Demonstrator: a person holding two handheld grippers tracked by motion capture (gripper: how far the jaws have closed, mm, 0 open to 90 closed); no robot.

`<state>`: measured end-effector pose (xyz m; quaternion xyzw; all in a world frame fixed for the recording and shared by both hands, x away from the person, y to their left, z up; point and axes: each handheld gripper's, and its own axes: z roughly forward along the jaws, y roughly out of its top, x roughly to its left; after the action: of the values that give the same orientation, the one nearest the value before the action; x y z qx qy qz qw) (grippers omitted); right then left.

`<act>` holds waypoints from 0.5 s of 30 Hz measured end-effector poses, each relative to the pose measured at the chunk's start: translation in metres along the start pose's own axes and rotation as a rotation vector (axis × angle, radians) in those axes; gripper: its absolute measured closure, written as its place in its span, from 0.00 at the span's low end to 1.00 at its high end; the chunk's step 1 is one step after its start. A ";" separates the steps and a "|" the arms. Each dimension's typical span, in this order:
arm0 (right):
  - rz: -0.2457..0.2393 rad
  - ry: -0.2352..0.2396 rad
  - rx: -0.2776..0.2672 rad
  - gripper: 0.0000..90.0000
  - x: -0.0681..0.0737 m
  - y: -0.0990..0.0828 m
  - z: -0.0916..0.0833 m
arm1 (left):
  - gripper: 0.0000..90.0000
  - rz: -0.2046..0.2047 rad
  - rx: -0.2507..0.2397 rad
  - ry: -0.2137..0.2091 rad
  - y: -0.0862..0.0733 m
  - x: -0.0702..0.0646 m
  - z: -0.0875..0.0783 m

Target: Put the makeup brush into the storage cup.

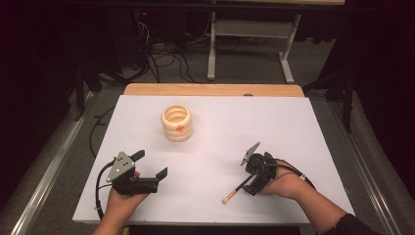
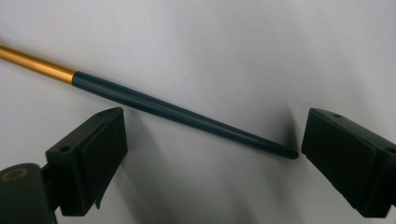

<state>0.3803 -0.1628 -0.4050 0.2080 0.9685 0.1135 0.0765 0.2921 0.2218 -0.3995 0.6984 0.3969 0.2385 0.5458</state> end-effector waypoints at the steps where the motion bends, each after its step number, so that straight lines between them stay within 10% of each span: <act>1: 0.000 0.000 0.000 0.10 0.000 0.000 0.000 | 0.01 0.000 0.000 -0.001 0.000 0.000 0.000; 15: 0.014 0.035 -0.006 0.17 -0.005 -0.001 0.000 | 0.01 -0.001 0.001 -0.001 0.000 0.000 -0.001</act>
<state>0.3841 -0.1661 -0.4049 0.2124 0.9679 0.1205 0.0595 0.2917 0.2225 -0.3995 0.6985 0.3970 0.2378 0.5459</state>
